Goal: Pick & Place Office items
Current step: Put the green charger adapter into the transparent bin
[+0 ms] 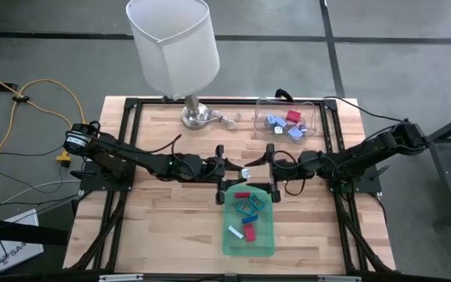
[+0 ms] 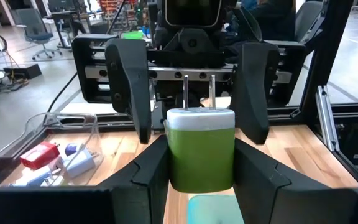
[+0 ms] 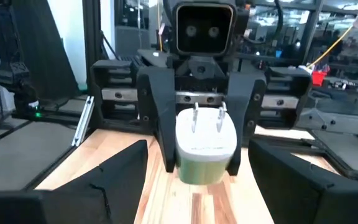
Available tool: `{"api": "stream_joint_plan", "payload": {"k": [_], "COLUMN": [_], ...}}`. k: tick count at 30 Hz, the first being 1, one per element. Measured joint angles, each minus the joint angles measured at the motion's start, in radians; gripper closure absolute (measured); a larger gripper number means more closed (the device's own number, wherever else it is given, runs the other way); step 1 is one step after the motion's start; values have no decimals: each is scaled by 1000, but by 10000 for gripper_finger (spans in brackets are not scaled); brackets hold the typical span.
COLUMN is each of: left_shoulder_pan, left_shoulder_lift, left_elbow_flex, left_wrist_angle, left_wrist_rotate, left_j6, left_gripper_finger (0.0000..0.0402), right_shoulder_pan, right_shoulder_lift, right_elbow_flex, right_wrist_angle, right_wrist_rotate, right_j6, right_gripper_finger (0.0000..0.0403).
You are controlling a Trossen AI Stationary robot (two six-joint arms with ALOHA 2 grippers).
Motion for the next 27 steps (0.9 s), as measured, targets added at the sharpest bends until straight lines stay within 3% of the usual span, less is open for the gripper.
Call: {"api": "stream_joint_plan", "payload": {"k": [20,27], "left_shoulder_pan": [0,5], "left_shoulder_lift": [0,0], "left_elbow_flex": [0,0], "left_wrist_angle": [35,38], "left_wrist_rotate": [1,64], "left_j6": [8,7], "left_gripper_finger": [267,267], "right_shoulder_pan": [0,0], "right_shoulder_lift": [3,3], "right_elbow_flex": [0,0], "right_wrist_angle": [49,56], "right_wrist_rotate": [3,3], "right_j6": [-4,-11], "right_gripper_finger": [136,136]}}
